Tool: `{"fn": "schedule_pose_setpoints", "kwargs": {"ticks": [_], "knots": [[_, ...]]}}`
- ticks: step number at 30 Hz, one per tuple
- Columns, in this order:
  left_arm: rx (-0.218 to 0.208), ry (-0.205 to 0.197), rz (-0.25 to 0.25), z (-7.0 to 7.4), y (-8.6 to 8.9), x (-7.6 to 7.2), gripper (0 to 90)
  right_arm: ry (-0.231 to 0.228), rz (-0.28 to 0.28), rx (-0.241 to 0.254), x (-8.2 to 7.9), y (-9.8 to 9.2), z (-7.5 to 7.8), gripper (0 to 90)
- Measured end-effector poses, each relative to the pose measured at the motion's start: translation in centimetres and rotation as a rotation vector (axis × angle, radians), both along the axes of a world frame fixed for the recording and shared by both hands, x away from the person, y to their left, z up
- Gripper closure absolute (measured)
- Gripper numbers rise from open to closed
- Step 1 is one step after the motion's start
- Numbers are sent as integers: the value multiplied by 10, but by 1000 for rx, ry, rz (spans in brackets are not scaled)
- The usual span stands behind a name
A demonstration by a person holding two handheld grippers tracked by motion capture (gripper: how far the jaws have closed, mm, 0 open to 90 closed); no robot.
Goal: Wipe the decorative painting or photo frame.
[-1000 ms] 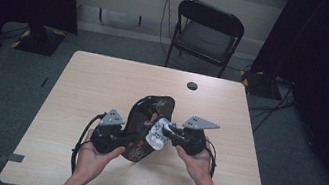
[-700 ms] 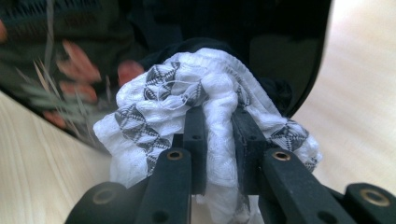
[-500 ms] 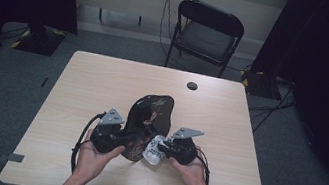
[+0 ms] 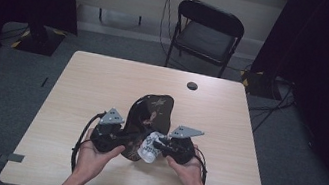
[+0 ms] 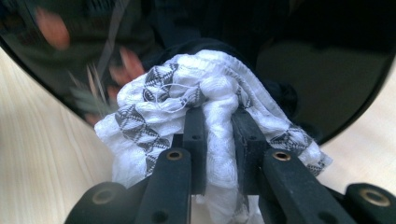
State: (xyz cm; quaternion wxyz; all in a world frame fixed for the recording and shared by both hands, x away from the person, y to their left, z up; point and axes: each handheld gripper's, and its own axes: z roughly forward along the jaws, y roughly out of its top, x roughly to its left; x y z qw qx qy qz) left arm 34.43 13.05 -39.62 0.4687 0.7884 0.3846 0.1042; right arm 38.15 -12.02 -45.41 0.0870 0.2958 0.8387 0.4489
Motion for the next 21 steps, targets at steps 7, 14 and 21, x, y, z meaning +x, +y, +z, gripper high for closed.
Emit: {"fn": "schedule_pose_setpoints", "kwargs": {"ticks": [7,14,21], "knots": [[19,12,4,2,4,2,806,30,9,-86,1,6,-24,784],[23,13,-9,2,6,-1,806,2,-40,-63,8,-6,-12,785],[20,12,-25,2,2,-2,806,-47,-121,8,15,-26,7,784]]}}
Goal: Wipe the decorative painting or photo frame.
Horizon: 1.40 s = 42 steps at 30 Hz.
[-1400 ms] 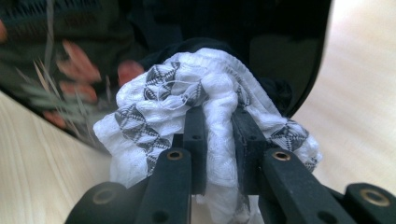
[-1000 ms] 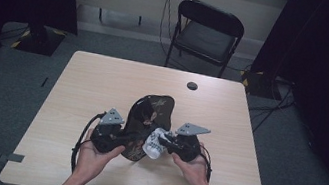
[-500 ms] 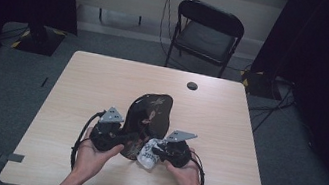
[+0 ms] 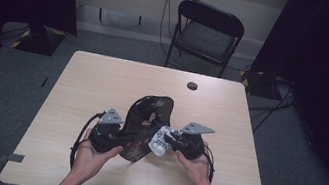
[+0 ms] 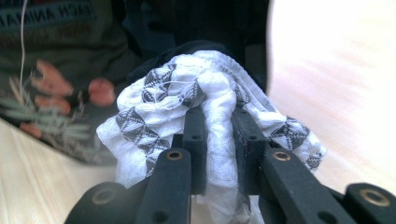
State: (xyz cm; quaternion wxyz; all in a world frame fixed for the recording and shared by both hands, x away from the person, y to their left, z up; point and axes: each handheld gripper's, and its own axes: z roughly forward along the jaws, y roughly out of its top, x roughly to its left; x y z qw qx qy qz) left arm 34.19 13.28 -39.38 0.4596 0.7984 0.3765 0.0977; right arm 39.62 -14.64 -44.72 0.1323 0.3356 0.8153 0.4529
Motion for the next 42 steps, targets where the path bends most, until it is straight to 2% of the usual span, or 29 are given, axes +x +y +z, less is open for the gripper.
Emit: {"fn": "schedule_pose_setpoints", "kwargs": {"ticks": [2,5,6,9,12,15,18,27,35,39,42], "knots": [[2,-1,-6,0,0,-1,806,-17,-12,20,1,-5,7,784],[-1,-1,-11,0,-1,-1,805,-18,-8,24,3,-10,11,785],[-1,0,-12,0,-1,-1,806,-4,-13,28,3,-11,7,785],[-4,5,-15,0,0,-1,801,35,-9,-1,4,-9,-7,785],[-18,19,-30,-1,1,0,781,105,33,-41,5,-3,-25,784],[-17,19,-25,-1,1,0,778,122,40,-56,5,1,-30,784],[9,5,-11,0,0,0,797,107,41,-76,4,2,-27,784],[12,5,-17,0,-1,1,807,33,-2,17,8,-9,4,784],[12,3,-16,0,0,1,806,-23,-25,81,12,-14,31,784],[10,6,-12,0,-1,1,806,-18,-19,76,10,-10,28,784],[6,8,-7,0,-1,1,804,11,-7,44,9,-6,14,784]]}}
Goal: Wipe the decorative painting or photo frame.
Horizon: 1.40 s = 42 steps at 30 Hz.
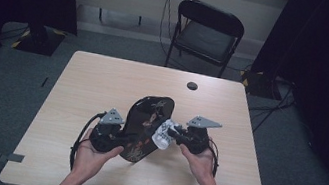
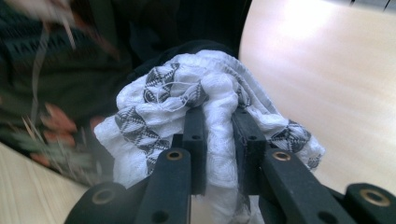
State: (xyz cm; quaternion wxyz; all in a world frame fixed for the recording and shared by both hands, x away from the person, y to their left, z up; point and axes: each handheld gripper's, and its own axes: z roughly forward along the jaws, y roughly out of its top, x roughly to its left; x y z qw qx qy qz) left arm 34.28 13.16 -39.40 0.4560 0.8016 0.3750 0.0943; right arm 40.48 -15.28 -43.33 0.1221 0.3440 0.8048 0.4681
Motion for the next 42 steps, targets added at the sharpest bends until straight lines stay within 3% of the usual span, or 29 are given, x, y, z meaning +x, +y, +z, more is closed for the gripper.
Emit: {"fn": "schedule_pose_setpoints", "kwargs": {"ticks": [3,6,17,21,25,31,39,42], "knots": [[-1,1,0,0,0,0,805,23,23,-44,-3,4,-11,784],[1,0,8,0,-1,0,805,29,24,-54,-2,4,-11,783],[9,1,8,1,-1,0,807,-92,4,34,6,2,43,783],[9,1,5,1,-1,1,806,-112,-12,94,12,-1,61,783],[5,7,8,0,-1,1,807,-135,-14,109,15,-1,73,783],[10,3,8,1,-1,1,806,-99,1,102,11,1,55,783],[8,6,9,1,-2,1,806,-30,45,46,1,6,19,783],[10,3,10,1,-2,1,806,-21,43,39,-2,8,15,783]]}}
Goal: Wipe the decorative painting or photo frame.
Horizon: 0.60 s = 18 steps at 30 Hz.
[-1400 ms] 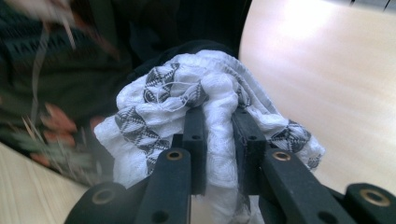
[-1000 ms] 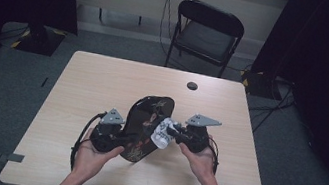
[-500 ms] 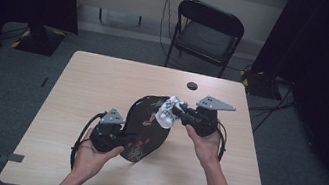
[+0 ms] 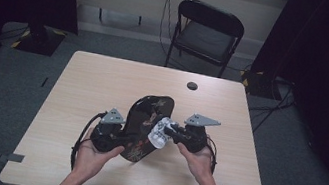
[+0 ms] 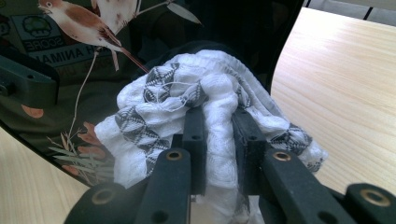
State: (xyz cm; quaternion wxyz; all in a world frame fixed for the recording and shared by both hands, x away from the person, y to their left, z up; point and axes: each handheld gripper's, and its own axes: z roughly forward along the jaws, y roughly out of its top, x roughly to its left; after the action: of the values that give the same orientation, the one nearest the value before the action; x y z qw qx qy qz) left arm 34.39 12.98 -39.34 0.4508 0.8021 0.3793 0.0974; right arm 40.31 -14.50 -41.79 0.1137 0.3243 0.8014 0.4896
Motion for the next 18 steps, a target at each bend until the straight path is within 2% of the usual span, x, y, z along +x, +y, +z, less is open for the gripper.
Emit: {"fn": "schedule_pose_setpoints", "kwargs": {"ticks": [3,7,12,14,18], "knots": [[-1,1,-1,0,0,0,806,-22,-5,13,-1,2,10,783],[-1,3,5,0,0,1,805,-74,-2,38,2,6,38,783],[8,6,9,0,0,1,804,-135,-12,97,8,10,68,782],[8,6,11,0,0,1,803,-146,-9,97,8,13,70,782],[2,7,14,-1,1,1,803,-125,15,83,4,17,54,782]]}}
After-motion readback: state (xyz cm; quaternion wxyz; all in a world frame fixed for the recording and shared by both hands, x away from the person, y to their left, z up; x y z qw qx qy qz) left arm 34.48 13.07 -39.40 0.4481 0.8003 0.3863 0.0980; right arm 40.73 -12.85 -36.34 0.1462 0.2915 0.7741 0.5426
